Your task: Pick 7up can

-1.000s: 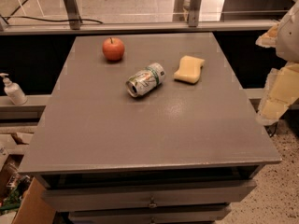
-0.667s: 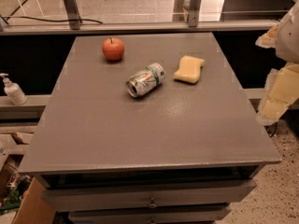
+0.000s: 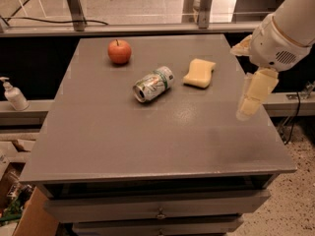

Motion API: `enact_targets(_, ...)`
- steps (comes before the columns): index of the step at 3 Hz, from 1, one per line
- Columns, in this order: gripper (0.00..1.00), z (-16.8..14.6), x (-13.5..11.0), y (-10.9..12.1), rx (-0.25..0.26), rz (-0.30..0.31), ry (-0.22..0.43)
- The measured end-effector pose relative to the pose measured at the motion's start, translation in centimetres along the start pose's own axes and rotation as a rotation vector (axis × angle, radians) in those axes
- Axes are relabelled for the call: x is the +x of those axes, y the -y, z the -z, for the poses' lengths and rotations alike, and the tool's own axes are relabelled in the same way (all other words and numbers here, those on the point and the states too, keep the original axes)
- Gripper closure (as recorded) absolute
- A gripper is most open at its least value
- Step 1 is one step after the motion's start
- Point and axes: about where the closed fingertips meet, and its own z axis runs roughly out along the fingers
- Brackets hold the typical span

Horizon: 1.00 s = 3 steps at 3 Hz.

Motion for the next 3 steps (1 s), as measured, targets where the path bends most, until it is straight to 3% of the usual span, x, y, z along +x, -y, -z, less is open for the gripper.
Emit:
enact_targets(2,0.0,-3.4,-5.4,4.4,-0.019,0.116,0.151)
enact_targets(3,0.0,-4.9,-8.0,5.3,-0.029,0.166,0.211)
